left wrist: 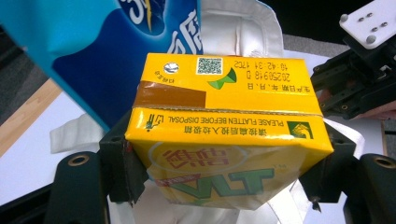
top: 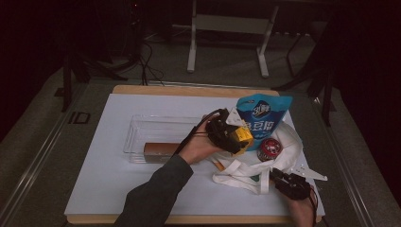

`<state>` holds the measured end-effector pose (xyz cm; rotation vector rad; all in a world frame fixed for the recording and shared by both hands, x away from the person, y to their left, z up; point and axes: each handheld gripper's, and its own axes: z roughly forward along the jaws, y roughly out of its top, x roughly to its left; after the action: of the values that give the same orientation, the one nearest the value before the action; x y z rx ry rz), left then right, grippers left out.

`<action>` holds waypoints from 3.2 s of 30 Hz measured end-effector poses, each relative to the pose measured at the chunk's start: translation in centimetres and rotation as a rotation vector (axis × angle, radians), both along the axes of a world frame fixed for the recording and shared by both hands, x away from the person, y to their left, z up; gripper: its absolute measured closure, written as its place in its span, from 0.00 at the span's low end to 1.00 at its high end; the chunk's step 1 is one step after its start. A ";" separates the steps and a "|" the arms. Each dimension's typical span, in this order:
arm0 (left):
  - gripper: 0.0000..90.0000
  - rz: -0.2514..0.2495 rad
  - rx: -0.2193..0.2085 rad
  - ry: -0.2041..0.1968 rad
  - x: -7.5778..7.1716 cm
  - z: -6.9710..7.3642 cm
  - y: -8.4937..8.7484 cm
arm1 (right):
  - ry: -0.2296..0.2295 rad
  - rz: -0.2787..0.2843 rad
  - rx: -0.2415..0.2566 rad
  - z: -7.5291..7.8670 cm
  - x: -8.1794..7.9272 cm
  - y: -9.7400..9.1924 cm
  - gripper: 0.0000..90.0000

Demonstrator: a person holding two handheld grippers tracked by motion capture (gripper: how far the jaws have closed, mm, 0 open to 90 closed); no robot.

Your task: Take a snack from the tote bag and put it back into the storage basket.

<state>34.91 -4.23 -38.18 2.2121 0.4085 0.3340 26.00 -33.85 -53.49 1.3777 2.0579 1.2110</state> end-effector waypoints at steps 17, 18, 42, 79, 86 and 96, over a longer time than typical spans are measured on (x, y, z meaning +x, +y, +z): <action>0.32 0.038 -0.021 -0.014 0.0 0.7 2.1 | 0.000 0.000 0.001 0.0 0.0 0.0 0.76; 0.32 0.040 -0.022 -0.015 0.0 0.7 2.3 | 0.000 0.000 0.001 0.0 0.0 0.0 0.76; 0.32 0.125 -0.049 -0.018 0.6 1.4 5.4 | 0.001 0.001 0.002 0.0 0.0 0.0 0.76; 0.32 0.273 -0.055 -0.014 1.4 0.3 10.7 | 0.001 -0.001 0.001 0.0 0.0 0.0 0.76; 0.32 0.300 -0.059 -0.016 1.5 0.0 11.7 | 0.001 -0.001 -0.001 0.0 0.0 0.0 0.76; 0.32 0.368 -0.044 -0.021 1.5 -0.8 13.4 | 0.001 -0.001 -0.001 0.0 0.0 0.0 0.76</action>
<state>36.45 9.13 -38.94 2.0826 0.8060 0.5377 25.95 -33.84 -53.50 1.3794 2.0576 1.2089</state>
